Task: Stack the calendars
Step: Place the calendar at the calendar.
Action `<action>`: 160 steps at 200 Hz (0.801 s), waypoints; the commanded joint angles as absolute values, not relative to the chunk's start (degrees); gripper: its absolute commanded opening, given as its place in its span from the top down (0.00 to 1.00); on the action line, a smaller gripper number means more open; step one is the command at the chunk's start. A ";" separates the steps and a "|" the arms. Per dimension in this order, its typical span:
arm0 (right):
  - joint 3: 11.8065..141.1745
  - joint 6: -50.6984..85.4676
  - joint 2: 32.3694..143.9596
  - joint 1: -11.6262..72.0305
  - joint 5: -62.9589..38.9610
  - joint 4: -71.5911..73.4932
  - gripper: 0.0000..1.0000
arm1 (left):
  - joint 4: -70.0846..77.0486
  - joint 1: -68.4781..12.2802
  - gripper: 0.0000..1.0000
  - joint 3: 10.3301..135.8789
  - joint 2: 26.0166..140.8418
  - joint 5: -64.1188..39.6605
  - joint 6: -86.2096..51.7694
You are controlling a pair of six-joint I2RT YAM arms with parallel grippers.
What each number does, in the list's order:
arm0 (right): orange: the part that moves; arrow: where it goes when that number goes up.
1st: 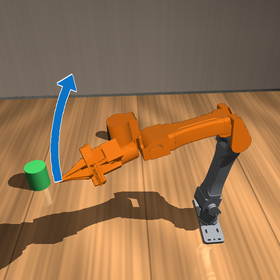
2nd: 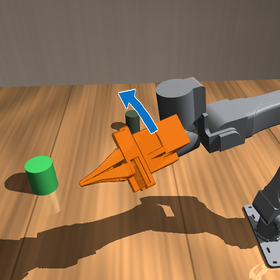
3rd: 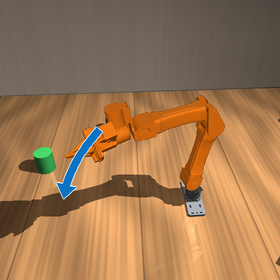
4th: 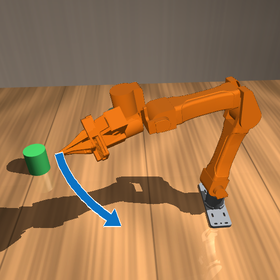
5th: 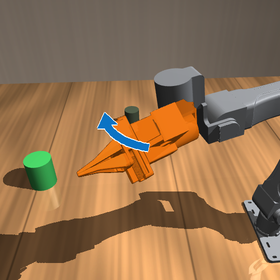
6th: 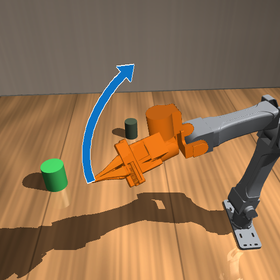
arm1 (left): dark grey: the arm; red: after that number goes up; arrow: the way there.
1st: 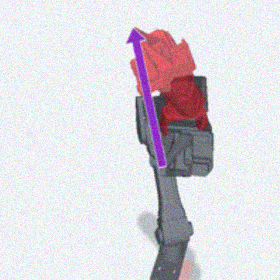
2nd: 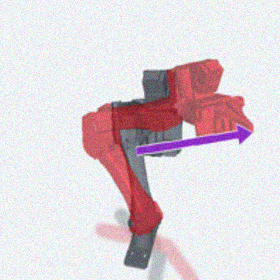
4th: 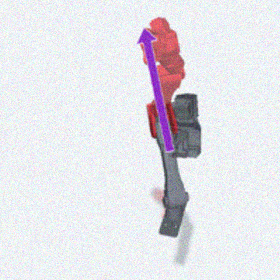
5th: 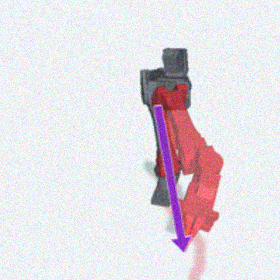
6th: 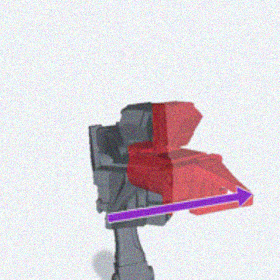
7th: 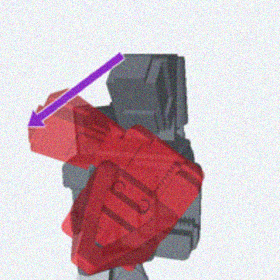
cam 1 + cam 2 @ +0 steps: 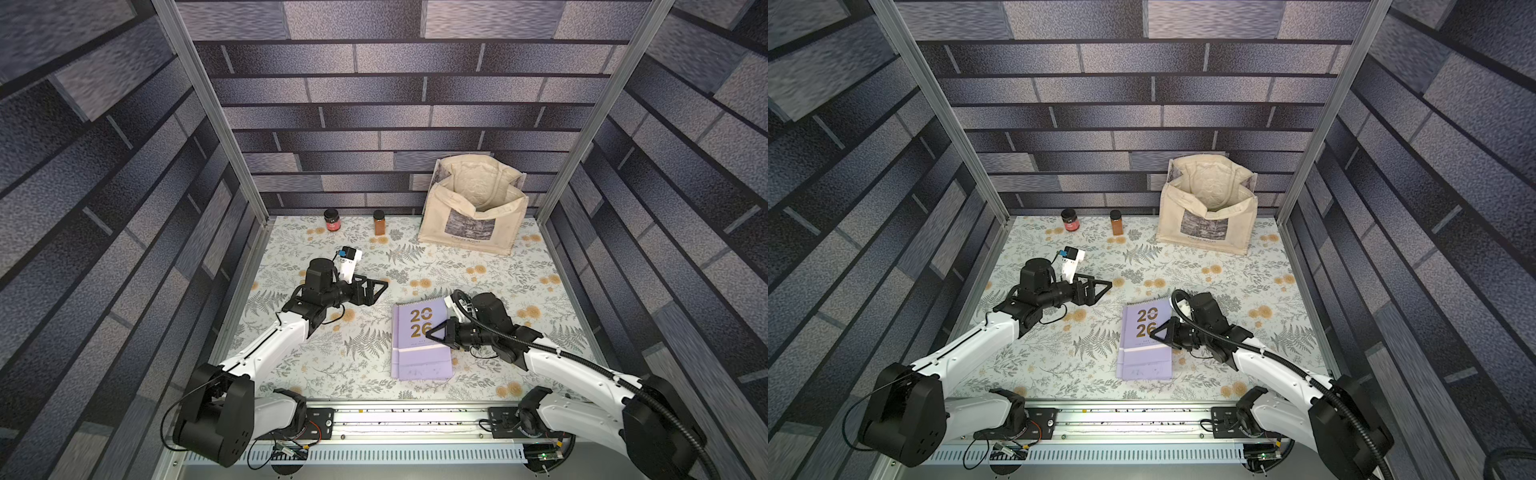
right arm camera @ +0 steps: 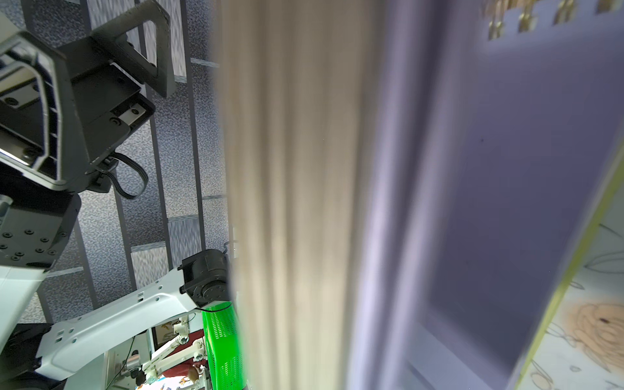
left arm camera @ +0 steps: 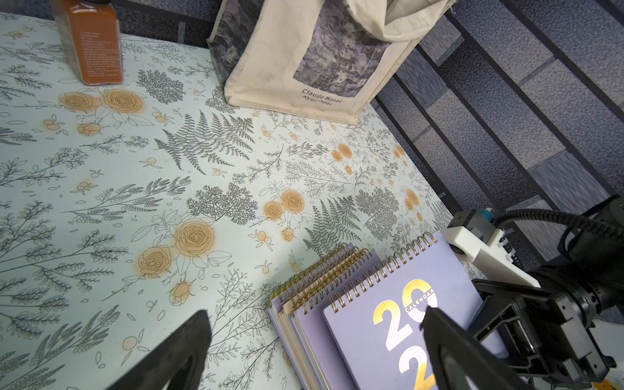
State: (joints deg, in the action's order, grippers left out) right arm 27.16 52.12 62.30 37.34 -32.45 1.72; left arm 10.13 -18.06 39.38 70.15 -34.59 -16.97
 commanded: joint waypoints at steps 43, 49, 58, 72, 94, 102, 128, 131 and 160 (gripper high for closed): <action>27.33 53.40 64.67 38.13 -32.95 6.44 1.00 | 12.65 -18.64 0.00 37.58 68.99 -35.73 -18.31; 27.34 53.51 64.86 38.10 -32.87 6.74 1.00 | 12.81 -18.67 0.00 37.47 68.99 -35.98 -18.49; 27.63 53.43 65.24 38.15 -33.02 6.86 1.00 | 13.08 -18.69 0.00 37.19 69.09 -36.37 -18.63; 28.15 53.24 66.06 38.20 -33.56 7.12 1.00 | 13.59 -18.64 0.00 36.60 69.08 -36.53 -19.02; 28.56 53.13 66.83 38.44 -33.64 7.40 1.00 | 14.06 -18.63 0.00 36.12 69.18 -36.78 -19.34; 28.65 53.10 67.12 38.48 -33.69 7.53 1.00 | 13.91 -18.64 0.00 36.10 69.19 -36.79 -19.29; 29.05 53.04 67.76 38.67 -33.75 7.90 1.00 | 13.62 -18.64 0.00 36.29 69.25 -36.83 -18.98; 29.09 53.00 67.83 38.67 -33.71 7.95 1.00 | 13.62 -18.68 0.00 36.34 69.26 -36.83 -18.92; 29.20 53.08 68.37 38.79 -33.43 8.18 1.00 | 13.54 -18.68 0.00 36.56 69.76 -37.32 -18.96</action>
State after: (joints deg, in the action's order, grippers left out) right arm 27.62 52.97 67.94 38.15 -33.04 6.17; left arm 12.84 -18.37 36.77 70.06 -35.79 -18.46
